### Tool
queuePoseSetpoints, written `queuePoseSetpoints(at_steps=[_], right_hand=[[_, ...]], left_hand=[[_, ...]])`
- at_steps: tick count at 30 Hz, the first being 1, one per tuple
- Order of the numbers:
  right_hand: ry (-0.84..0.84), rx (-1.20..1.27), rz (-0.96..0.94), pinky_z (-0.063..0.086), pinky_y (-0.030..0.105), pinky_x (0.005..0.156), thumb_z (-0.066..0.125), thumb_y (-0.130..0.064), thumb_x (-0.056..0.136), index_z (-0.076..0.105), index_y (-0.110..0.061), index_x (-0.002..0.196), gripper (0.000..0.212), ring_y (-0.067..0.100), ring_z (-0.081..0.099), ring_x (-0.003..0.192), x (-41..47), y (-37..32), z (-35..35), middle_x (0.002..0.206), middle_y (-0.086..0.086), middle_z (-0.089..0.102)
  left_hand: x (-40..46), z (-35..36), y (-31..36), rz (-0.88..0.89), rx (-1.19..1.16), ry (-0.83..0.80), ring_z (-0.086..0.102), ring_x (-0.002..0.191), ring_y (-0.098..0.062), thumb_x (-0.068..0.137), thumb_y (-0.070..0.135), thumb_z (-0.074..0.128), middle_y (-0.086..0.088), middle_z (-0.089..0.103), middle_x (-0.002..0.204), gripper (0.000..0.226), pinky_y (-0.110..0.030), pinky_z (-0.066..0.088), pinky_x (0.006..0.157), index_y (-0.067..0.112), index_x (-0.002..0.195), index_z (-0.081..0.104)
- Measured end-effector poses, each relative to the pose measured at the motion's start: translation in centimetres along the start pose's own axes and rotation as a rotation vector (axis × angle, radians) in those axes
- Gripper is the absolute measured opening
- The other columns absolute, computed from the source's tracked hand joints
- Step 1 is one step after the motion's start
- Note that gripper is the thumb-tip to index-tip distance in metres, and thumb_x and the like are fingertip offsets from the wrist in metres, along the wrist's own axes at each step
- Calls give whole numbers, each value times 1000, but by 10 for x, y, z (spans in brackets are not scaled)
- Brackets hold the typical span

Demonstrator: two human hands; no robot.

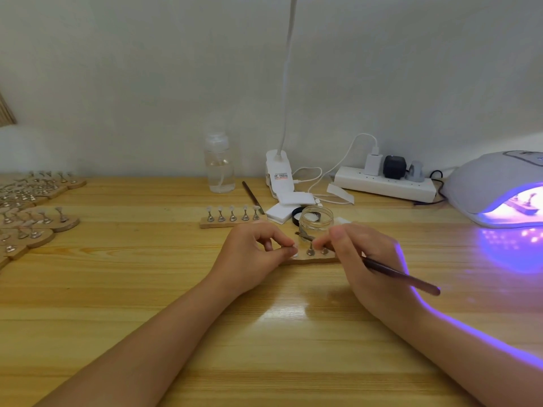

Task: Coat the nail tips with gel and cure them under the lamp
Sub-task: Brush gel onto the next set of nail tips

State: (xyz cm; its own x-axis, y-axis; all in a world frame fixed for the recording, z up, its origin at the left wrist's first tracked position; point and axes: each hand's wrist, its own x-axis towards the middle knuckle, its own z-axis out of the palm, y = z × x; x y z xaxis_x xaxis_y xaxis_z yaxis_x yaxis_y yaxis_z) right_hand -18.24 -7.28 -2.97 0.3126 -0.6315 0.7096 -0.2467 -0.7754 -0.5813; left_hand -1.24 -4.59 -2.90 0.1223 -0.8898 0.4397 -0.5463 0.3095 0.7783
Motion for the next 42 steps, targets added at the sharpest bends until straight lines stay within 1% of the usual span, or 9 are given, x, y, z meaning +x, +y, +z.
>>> queuePoseSetpoints(at_steps=[4,8,12,17,22,26,32,39,42], right_hand=[[-10,38,36,49,36,66,37,-43,87,70,-17,65,47,10,61,65,-2,-1,0,63,-8,65],[30,-30,-20,46,28,67,39,-40,89,70,-19,72,41,8,59,69,0,-1,0,67,-19,62],[6,96,30,49,34,66,39,-41,88,69,-18,63,46,9,61,62,-2,0,0,60,-8,65],[-8,-8,-19,44,18,67,38,-40,89,70,-19,70,42,3,59,69,0,1,0,66,-18,62],[-1,93,-13,49,30,65,39,-38,89,69,-18,66,43,8,61,63,-2,0,-2,62,-8,65],[-7,-3,-22,44,18,69,39,-39,89,70,-21,74,39,4,59,72,2,-1,-1,68,-20,62],[-5,106,23,46,20,65,39,-41,88,69,-22,65,41,5,61,62,-1,0,-1,59,-11,64],[-24,173,104,49,27,67,41,-46,85,69,-22,63,43,8,63,62,-1,0,-1,61,-5,67],[13,79,6,46,18,66,43,-40,86,69,-23,70,35,4,61,67,1,-1,-2,65,-10,67]], left_hand=[[0,0,0,-3,-5,7,47,57,-3,67,9,78,13,61,64,20,-9,38,68,26,63,67],[0,0,-1,-1,4,13,47,56,-3,67,9,78,15,61,63,22,-7,38,65,28,62,67],[-1,-1,-1,-10,2,22,47,56,-2,68,10,78,14,61,64,21,-5,37,65,28,62,67],[0,-1,-1,-2,-4,15,47,55,-2,68,9,77,18,62,60,25,-7,39,63,31,62,67],[-1,-2,1,-13,11,9,50,58,-1,72,9,75,13,65,68,16,-7,41,66,24,69,70],[-1,-2,3,16,21,-25,53,65,-8,75,7,72,-1,69,77,9,-13,41,69,14,81,74],[0,-1,1,19,10,-24,57,73,-18,75,4,70,-2,69,78,13,-13,42,70,10,86,74],[1,-1,-1,25,-22,-30,63,77,-23,74,4,71,-3,70,79,15,-30,51,76,10,87,74],[1,0,-1,-3,-56,-20,65,79,-23,72,5,72,-3,72,81,16,-33,52,78,12,86,74]])
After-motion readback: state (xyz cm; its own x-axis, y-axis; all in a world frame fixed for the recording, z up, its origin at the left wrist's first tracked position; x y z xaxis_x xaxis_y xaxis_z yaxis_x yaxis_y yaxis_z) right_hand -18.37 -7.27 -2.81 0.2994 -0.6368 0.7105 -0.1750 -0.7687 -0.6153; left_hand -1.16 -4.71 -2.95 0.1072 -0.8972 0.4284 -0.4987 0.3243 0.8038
